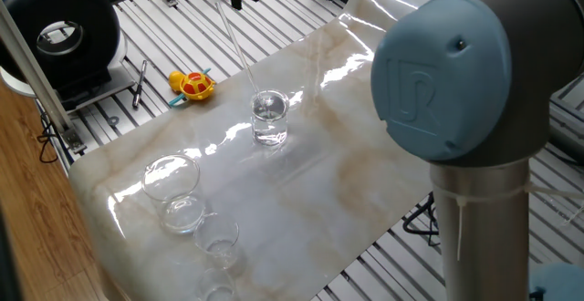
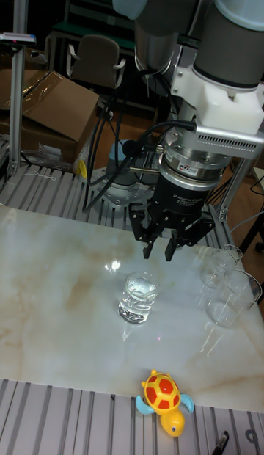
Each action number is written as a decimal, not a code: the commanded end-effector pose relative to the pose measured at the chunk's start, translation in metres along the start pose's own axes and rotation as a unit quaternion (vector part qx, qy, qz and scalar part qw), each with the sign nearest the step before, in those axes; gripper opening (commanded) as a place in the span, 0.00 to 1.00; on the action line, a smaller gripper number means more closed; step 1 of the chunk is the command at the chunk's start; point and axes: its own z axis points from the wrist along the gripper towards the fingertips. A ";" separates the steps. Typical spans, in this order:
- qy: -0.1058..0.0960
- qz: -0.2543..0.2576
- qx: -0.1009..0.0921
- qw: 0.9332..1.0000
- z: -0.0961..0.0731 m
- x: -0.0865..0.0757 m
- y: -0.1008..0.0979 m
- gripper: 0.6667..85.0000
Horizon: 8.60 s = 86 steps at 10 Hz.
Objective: Stir the beaker with a glass rod
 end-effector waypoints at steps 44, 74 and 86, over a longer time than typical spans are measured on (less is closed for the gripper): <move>0.019 -0.035 -0.008 0.999 0.038 -0.037 0.021 0.38; -0.027 -0.081 0.004 0.996 0.003 -0.032 0.008 0.00; -0.024 -0.096 -0.001 0.995 -0.001 -0.027 0.011 0.00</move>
